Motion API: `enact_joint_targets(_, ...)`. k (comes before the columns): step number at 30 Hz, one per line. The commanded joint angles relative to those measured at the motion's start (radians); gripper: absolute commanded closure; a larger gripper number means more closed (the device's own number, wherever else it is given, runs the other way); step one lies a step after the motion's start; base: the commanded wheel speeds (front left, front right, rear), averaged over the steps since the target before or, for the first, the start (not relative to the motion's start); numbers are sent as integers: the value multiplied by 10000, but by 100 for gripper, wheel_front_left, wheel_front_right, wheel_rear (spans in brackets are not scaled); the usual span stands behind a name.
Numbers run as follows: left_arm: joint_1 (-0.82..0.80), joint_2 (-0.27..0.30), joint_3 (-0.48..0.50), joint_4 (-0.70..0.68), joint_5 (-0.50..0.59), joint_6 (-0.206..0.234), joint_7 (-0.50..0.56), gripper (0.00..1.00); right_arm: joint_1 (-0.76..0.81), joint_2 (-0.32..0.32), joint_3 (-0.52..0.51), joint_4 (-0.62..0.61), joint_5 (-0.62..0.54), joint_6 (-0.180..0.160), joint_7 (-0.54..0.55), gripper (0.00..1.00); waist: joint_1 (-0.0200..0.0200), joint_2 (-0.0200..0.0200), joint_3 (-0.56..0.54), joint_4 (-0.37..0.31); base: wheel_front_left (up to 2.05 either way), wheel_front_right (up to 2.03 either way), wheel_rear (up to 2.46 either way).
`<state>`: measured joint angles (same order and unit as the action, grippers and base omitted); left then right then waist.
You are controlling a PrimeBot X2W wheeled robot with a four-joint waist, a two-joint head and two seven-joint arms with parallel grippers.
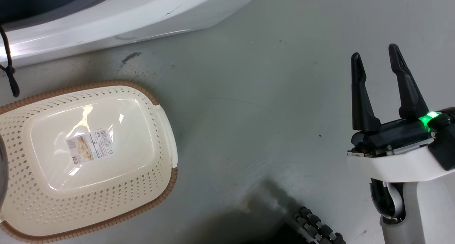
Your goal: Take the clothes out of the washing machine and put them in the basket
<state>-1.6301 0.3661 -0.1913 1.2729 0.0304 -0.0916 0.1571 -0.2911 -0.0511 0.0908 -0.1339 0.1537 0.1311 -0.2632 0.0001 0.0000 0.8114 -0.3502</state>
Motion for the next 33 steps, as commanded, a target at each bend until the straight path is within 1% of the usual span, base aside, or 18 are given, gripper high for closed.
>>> enact_joint_targets(1,3,-28,-39,44,-87,-21,-93,100,-181,15,-8,-56,44,-7,-25,0,-1,0,-47,12,0,0,0)
enact_joint_targets(7,300,-123,7,45,-287,-66,-530,100,-115,15,52,-36,-91,-7,-25,0,-1,0,-366,114,0,0,0)
enact_joint_targets(10,507,-226,39,38,-456,-121,-917,100,-108,14,15,-38,-187,-7,-25,0,-1,0,-625,248,0,0,0)
enact_joint_targets(24,2632,-893,-90,-263,-1069,-316,-3728,100,448,12,-95,247,-754,-7,-25,0,-1,0,-2436,1174,0,0,0)
enact_joint_targets(29,3605,-1155,-129,-674,-1338,-359,-4128,100,692,11,-144,359,-975,-7,-24,0,-1,0,-3060,1502,0,0,0)
enact_joint_targets(33,4548,-1245,-170,-1329,-1549,-358,-4227,100,927,11,-174,461,-1089,-7,-24,0,-1,0,-3636,1715,0,0,0)
